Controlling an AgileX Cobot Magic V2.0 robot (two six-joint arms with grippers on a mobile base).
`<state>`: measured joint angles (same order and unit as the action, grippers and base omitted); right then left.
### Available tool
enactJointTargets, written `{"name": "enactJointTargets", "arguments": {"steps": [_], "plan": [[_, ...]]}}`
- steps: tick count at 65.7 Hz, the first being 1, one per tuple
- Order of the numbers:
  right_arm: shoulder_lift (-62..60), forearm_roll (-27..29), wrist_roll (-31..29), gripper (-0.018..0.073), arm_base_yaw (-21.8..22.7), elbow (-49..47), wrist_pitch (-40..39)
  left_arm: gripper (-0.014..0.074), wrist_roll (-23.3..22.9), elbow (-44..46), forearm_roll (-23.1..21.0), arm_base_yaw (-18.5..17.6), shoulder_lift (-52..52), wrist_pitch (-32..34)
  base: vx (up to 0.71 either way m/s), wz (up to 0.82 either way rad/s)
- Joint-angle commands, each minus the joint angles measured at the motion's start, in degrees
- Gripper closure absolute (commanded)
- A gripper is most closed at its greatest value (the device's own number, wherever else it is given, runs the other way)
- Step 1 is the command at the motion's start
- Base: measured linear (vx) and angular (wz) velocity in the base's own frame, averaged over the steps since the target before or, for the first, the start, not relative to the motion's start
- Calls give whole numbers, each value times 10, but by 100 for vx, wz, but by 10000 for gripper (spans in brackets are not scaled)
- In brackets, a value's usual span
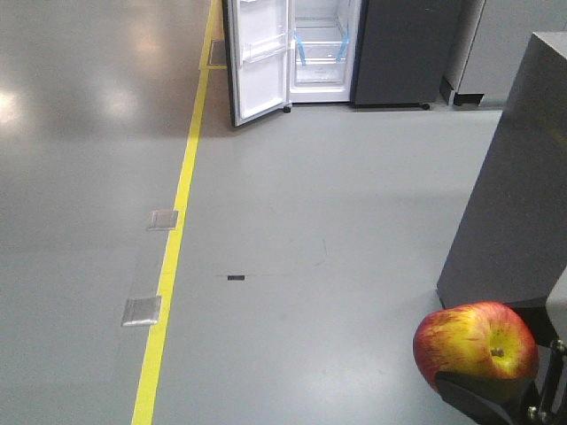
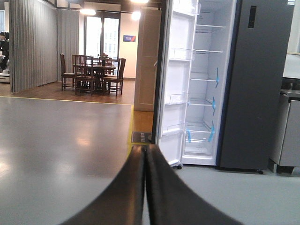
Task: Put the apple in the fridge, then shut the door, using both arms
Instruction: 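Drive toward the open refrigerator holding the apple in the right gripper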
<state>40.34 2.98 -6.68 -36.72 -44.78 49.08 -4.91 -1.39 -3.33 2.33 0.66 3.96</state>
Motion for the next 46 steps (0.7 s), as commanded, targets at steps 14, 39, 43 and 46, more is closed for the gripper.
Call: {"name": "enactJointTargets", "arguments": {"steps": [14, 39, 43, 46], "plan": [[-2, 1, -4, 376, -1, -17, -38, 602, -5, -16, 0, -1, 9, 41, 44, 0], [-2, 1, -4, 376, -1, -17, -38, 602, -5, -16, 0, -1, 9, 41, 41, 5], [-2, 1, -4, 376, -1, -17, -38, 602, -5, -16, 0, -1, 9, 41, 41, 6], [-2, 1, -4, 376, -1, -17, -38, 602, -5, -16, 0, -1, 9, 41, 40, 5]]}}
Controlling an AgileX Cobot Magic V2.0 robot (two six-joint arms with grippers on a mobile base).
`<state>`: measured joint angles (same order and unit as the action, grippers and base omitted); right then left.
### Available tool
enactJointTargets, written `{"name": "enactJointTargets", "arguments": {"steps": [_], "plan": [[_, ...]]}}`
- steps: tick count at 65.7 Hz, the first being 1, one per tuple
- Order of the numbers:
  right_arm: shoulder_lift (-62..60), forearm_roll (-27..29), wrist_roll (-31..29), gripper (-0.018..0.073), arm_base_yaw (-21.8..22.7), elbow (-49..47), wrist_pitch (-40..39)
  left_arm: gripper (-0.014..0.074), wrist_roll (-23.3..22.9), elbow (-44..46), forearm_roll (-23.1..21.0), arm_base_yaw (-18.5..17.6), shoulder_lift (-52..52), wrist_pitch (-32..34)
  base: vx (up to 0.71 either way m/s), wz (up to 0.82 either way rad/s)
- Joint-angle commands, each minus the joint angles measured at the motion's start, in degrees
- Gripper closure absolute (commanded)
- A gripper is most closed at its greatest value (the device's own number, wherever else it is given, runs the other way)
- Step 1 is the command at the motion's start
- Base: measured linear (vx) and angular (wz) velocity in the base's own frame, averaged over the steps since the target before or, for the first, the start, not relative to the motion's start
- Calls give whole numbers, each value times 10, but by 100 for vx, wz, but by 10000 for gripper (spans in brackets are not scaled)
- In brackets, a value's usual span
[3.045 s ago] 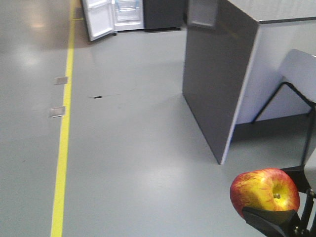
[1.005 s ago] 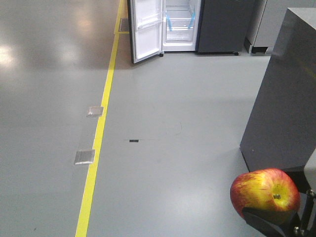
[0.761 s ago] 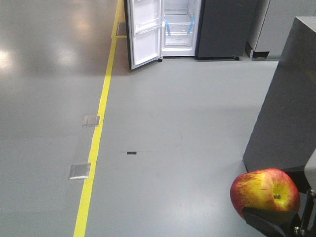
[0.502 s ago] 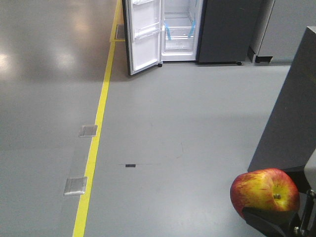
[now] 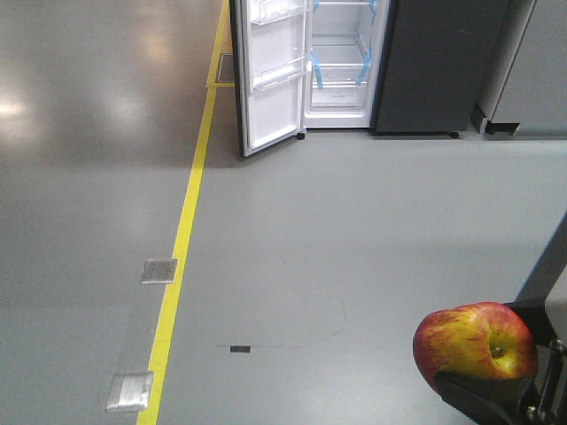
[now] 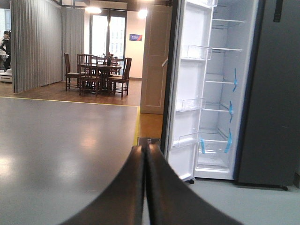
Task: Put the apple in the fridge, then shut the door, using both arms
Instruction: 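Drive toward the open refrigerator holding the apple in the right gripper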
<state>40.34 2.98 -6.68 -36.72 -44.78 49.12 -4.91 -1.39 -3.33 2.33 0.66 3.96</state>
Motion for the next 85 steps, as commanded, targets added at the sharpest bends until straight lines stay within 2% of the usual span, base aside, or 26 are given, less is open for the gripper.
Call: {"name": "enactJointTargets", "arguments": {"steps": [1, 85], "plan": [[-2, 1, -4, 376, -1, -17, -39, 602, -5, -16, 0, -1, 9, 41, 40, 5], [-2, 1, -4, 376, -1, -17, -39, 602, -5, -16, 0, -1, 9, 41, 36, 1]]}}
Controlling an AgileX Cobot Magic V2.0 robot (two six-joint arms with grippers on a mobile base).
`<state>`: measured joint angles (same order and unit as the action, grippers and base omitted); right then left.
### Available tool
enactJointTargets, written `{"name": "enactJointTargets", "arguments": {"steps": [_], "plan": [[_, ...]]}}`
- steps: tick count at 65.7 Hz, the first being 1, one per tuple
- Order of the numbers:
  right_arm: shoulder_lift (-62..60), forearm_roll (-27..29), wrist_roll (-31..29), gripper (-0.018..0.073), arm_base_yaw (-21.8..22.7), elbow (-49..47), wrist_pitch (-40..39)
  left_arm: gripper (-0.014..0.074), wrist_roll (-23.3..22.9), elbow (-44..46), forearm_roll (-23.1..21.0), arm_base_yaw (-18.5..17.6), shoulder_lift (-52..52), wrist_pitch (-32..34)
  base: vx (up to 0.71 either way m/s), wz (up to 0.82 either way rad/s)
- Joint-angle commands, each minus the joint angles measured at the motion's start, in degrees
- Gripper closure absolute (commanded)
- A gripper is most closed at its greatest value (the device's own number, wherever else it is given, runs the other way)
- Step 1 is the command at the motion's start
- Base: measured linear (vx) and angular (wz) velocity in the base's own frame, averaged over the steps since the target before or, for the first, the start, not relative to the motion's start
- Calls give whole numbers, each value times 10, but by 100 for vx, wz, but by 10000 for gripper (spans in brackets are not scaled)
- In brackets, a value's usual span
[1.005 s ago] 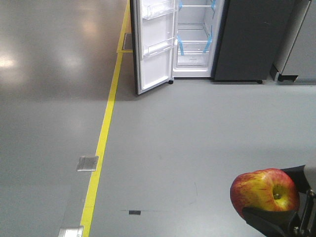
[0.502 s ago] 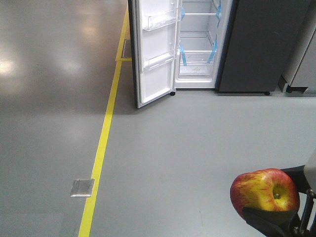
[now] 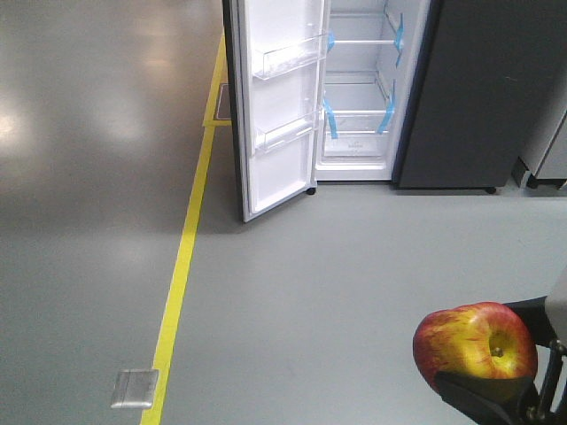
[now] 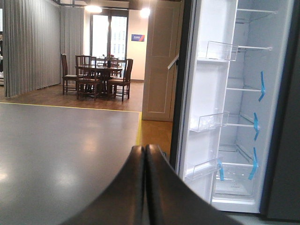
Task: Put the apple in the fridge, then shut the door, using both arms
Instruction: 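Drive toward the open refrigerator holding the apple in the right gripper, then approach the open fridge door bins with the apple held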
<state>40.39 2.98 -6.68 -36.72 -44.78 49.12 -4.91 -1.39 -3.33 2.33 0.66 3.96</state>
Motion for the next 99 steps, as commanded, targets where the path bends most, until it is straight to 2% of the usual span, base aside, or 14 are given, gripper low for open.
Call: {"name": "enactJointTargets", "arguments": {"steps": [1, 99], "plan": [[-2, 1, -4, 376, -1, -17, -39, 602, -5, -16, 0, -1, 9, 41, 32, -2], [-2, 1, -4, 376, -1, -17, -39, 602, -5, -16, 0, -1, 9, 41, 24, -2]]}}
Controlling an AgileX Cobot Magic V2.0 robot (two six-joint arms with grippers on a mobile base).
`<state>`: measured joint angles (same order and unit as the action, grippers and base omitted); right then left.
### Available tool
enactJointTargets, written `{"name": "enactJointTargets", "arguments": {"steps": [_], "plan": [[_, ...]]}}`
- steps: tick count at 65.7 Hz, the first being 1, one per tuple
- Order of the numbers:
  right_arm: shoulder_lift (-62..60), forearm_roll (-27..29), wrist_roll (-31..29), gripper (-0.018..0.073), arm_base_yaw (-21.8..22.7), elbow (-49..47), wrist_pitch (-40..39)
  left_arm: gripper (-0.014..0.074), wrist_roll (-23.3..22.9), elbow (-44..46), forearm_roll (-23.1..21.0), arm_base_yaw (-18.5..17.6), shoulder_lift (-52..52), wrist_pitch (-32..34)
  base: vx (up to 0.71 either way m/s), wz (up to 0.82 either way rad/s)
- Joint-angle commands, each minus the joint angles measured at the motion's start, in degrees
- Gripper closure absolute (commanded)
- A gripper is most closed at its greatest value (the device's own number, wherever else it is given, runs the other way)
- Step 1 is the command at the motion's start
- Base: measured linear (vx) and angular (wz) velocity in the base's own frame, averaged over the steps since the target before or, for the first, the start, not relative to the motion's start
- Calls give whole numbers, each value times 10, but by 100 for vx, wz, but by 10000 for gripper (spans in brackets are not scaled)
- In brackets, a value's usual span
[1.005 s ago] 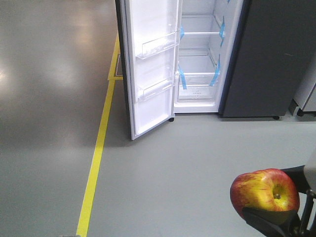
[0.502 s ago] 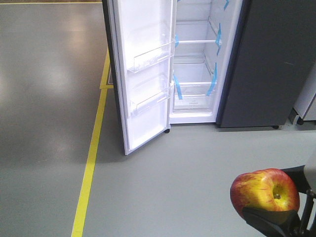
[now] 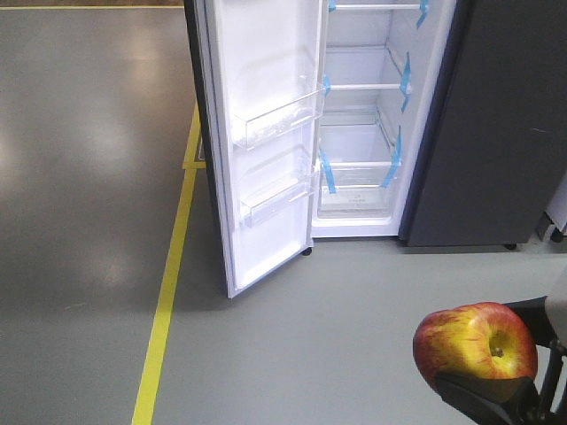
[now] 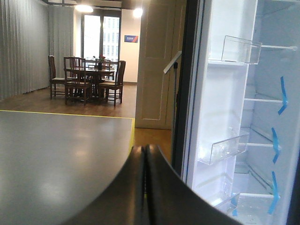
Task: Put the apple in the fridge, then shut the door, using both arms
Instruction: 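Approach the open fridge door bins with the apple held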
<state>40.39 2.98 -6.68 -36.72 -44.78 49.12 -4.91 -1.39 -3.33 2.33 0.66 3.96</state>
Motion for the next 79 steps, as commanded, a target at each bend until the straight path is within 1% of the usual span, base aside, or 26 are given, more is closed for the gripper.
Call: {"name": "enactJointTargets", "arguments": {"steps": [1, 79], "plan": [[-2, 1, -4, 376, -1, -17, -39, 602, -5, -16, 0, -1, 9, 41, 14, 7], [-2, 1, -4, 376, -1, -17, -39, 602, -5, -16, 0, -1, 9, 41, 11, 4]]}}
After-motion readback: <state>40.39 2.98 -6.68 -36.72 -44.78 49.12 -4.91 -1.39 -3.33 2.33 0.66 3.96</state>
